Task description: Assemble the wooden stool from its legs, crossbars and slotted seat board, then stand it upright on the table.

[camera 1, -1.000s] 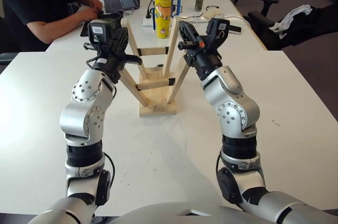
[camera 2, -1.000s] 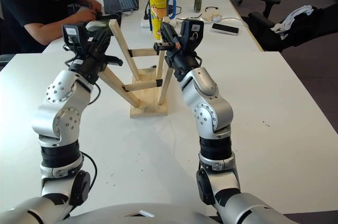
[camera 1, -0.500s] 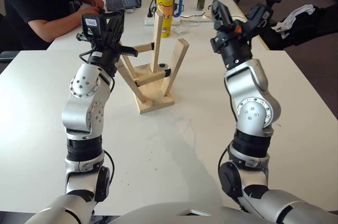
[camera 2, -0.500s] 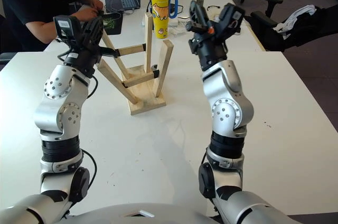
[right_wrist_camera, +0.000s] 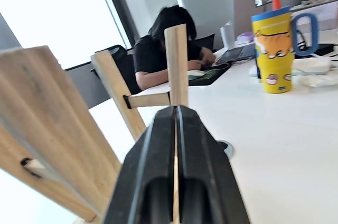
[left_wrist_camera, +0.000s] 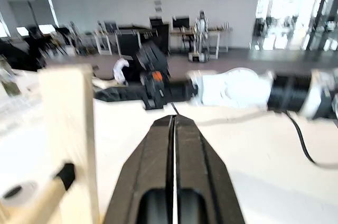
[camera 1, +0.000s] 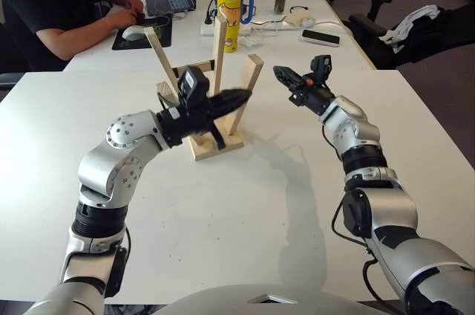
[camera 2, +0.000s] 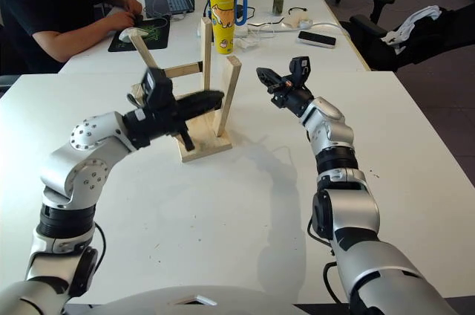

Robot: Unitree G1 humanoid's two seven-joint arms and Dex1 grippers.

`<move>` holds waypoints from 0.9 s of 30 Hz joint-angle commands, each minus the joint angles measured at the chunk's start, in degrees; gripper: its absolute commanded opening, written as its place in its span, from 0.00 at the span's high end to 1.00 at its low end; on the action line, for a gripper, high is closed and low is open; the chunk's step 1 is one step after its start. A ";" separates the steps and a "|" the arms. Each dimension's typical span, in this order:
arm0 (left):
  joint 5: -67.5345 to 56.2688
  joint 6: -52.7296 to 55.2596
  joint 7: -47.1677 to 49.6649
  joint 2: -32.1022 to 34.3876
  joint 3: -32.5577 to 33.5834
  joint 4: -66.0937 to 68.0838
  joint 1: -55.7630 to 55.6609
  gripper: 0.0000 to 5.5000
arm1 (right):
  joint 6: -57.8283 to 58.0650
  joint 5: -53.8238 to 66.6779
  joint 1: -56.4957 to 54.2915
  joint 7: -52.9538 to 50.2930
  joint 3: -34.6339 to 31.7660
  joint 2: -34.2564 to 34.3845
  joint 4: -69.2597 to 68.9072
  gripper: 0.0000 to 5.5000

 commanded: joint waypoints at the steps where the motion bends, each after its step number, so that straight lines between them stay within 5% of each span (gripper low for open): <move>1: 9.47 -3.46 -4.19 6.87 -6.68 6.85 3.34 1.00 | -3.59 -0.85 -6.36 9.17 -0.94 0.53 7.02 1.00; 9: 20.04 -9.09 -8.52 9.51 -12.72 17.00 2.93 1.00 | -6.30 -1.54 -9.55 14.44 -3.23 1.39 11.14 1.00; 20: 32.65 -23.08 -10.03 14.04 -13.09 42.45 -4.26 1.00 | -2.02 -4.42 -3.52 30.90 7.55 12.44 -6.17 1.00; 25: 34.06 -26.77 -10.15 13.95 -11.29 48.52 -7.15 1.00 | 0.58 -6.05 9.62 22.31 16.58 20.89 -26.07 1.00; 27: 34.98 -27.33 -9.60 12.67 -11.60 47.94 -7.17 1.00 | -1.58 -13.43 15.74 8.27 19.07 21.46 -30.79 1.00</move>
